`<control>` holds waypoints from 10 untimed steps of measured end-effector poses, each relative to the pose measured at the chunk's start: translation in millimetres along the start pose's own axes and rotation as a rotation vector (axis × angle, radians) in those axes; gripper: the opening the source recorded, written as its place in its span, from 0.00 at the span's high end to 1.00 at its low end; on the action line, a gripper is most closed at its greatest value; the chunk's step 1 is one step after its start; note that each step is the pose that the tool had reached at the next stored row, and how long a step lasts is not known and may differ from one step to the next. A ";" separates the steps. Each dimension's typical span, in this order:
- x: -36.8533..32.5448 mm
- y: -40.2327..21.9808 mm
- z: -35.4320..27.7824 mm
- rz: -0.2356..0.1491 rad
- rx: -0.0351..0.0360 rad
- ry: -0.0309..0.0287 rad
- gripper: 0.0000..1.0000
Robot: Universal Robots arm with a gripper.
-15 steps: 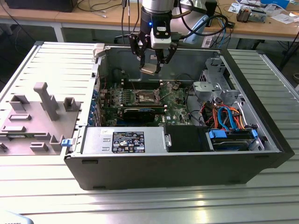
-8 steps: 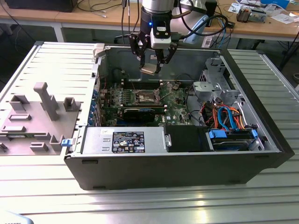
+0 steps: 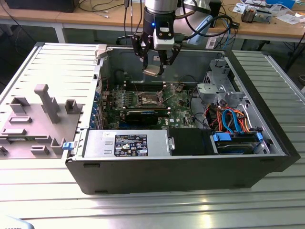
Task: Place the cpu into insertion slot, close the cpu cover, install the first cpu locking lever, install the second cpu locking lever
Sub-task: 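Place the cpu into insertion slot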
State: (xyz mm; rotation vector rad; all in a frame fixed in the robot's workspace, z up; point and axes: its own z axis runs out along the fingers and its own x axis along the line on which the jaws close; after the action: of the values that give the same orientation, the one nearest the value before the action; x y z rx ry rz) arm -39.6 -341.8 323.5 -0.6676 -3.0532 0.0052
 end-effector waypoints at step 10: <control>0.0 0.0 0.1 0.007 -0.0001 0.0000 0.45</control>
State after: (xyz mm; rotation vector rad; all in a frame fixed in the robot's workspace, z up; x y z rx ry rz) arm -39.6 -341.7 323.4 -0.6783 -3.0509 0.0051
